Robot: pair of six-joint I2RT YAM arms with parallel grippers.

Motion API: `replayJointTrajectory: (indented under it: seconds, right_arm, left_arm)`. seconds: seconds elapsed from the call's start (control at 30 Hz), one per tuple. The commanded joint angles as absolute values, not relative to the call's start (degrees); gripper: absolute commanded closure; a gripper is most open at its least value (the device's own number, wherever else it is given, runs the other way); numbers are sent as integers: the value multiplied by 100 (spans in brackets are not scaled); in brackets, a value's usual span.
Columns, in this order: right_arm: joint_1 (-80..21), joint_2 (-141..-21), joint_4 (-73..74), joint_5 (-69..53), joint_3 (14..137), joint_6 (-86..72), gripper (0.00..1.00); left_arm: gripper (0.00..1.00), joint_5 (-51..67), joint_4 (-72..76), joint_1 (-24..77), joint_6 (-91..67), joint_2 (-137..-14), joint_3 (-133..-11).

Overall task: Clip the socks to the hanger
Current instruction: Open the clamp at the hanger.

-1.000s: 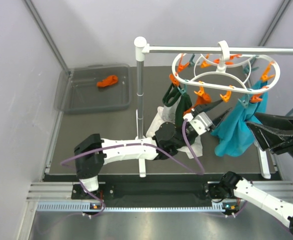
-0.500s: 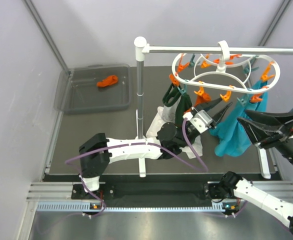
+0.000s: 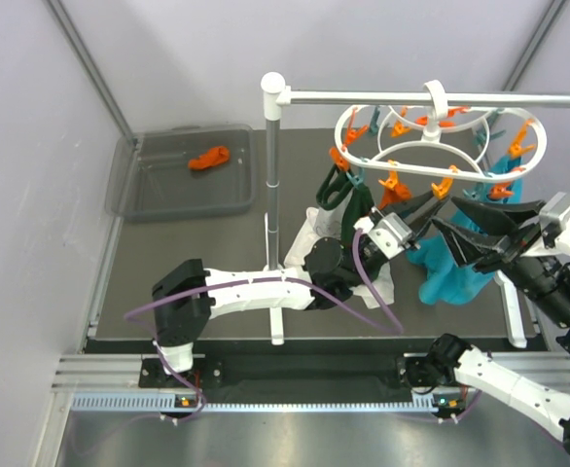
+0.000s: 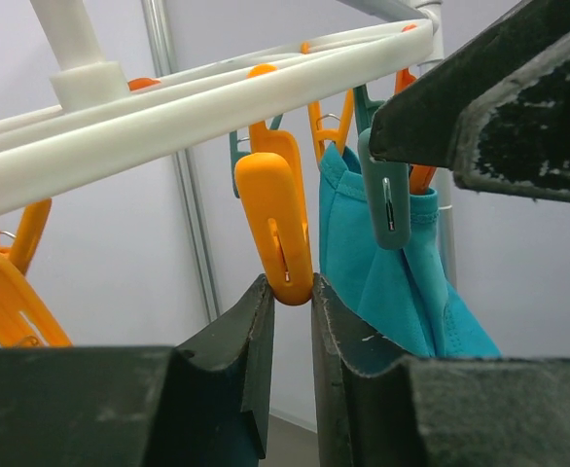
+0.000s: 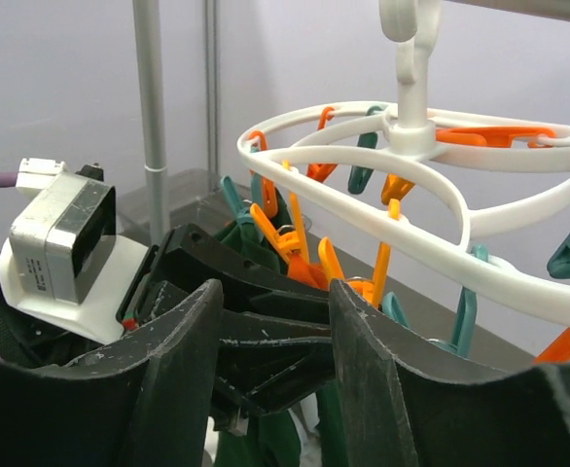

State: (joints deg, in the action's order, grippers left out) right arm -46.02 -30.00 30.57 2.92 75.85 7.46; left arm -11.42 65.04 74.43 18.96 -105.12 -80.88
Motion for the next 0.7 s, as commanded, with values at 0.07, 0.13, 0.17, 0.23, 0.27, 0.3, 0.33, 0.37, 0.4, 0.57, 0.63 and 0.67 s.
replayJointTrajectory:
  seconds: [0.07, 0.13, 0.17, 0.23, 0.27, 0.3, 0.33, 0.37, 0.4, 0.57, 0.63, 0.67]
  right_arm:
    - [-4667, -3138, 2619, 649, 7822, 703, 52]
    - [-4658, -3146, 2654, 834, 7875, 659, 51]
    - [-4667, -3173, 2663, 1009, 7884, 633, 51]
    - [-4658, -3182, 2628, 1133, 7884, 607, 51]
    - [-4650, -3173, 2602, 1195, 7875, 580, 50]
    - [-4667, -3190, 2575, 1213, 7875, 563, 51]
    - [-4658, -3208, 2540, 1230, 7875, 536, 50]
    - [-4658, -3234, 2514, 1230, 7875, 501, 51]
    - [-4667, -3278, 2496, 1204, 7875, 484, 50]
    - [-4667, -3410, 2365, 1134, 7787, 457, 51]
    - [-4667, -3428, 2294, 1134, 7743, 466, 51]
    - [-4667, -3419, 2259, 1160, 7726, 483, 52]
  left_arm:
    - [87, -1046, 6653, 7471, 1653, -10020, -8025]
    - [87, -1046, 6662, 7471, 1600, -9985, -7972]
    - [87, -1046, 6645, 7471, 1565, -9967, -7980]
    - [89, -1002, 6610, 7471, 1547, -9932, -7980]
    - [89, -993, 6583, 7471, 1521, -9932, -7980]
    - [89, -984, 6540, 7471, 1512, -9914, -7980]
    - [90, -967, 6530, 7471, 1512, -9905, -7980]
    - [90, -967, 6513, 7471, 1486, -9905, -7972]
    - [90, -967, 6513, 7471, 1477, -9905, -7972]
    - [91, -958, 6495, 7479, 1424, -9853, -7945]
    - [91, -940, 6460, 7479, 1433, -9826, -7945]
    - [92, -932, 6451, 7479, 1415, -9835, -7937]
